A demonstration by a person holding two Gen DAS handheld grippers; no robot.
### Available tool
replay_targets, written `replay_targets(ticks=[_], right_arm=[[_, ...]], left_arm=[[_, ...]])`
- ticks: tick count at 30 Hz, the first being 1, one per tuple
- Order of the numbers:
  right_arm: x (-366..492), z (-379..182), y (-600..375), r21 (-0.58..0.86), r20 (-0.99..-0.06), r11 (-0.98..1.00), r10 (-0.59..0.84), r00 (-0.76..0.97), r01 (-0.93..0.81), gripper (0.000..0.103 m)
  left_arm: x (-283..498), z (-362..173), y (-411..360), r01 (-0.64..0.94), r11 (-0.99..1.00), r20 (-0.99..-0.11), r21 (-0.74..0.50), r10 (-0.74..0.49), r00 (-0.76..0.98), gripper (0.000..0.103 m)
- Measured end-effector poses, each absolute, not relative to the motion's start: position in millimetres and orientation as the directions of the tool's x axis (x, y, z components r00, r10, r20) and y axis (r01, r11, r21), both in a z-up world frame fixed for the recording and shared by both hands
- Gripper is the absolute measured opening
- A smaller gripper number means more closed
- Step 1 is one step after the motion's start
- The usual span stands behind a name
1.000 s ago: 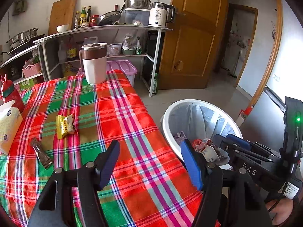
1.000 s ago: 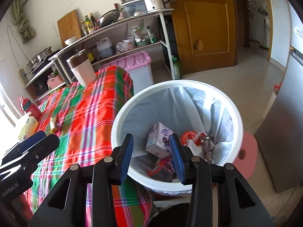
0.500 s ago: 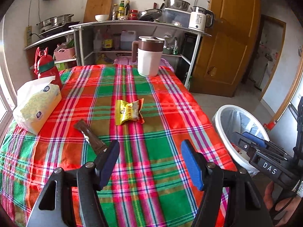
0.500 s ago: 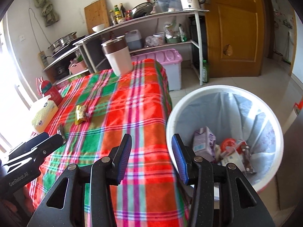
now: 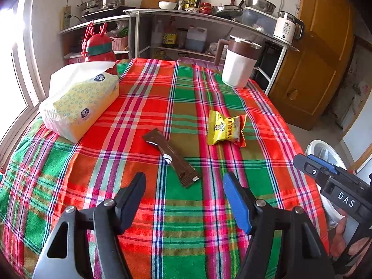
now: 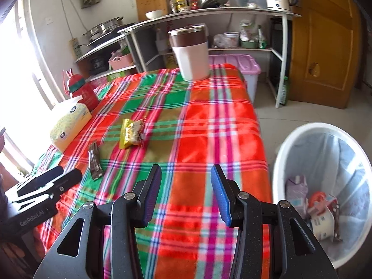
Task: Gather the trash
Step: 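Move both open grippers back over the remaining table items, then grasp the yellow snack packet with right gripper while left grasps brown wrapper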
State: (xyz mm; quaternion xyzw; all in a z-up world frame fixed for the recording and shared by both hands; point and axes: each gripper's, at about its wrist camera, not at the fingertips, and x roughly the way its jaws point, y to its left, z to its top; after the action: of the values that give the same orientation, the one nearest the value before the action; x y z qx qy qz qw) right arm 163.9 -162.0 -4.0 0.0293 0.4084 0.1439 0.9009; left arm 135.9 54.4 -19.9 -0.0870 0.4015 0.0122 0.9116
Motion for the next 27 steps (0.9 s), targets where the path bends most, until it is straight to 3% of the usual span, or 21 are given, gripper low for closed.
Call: replay_targets(ticks=[21,27], right_arm=[[235,-20,-100,0.238,-0.74,0.886,0.43,0.517,-0.398,0.055],[247,-30,-86,0.238,-0.76,0.882,0.43,0.486,-0.407,0.056]], left_arm=[[174,-48,79,-0.17,0.964,-0.776,-0.206,-0.055,0.629,0.071],[171,-49,88,-0.179,0.957,-0.768,-0.231,-0.066,0.638,0.065]])
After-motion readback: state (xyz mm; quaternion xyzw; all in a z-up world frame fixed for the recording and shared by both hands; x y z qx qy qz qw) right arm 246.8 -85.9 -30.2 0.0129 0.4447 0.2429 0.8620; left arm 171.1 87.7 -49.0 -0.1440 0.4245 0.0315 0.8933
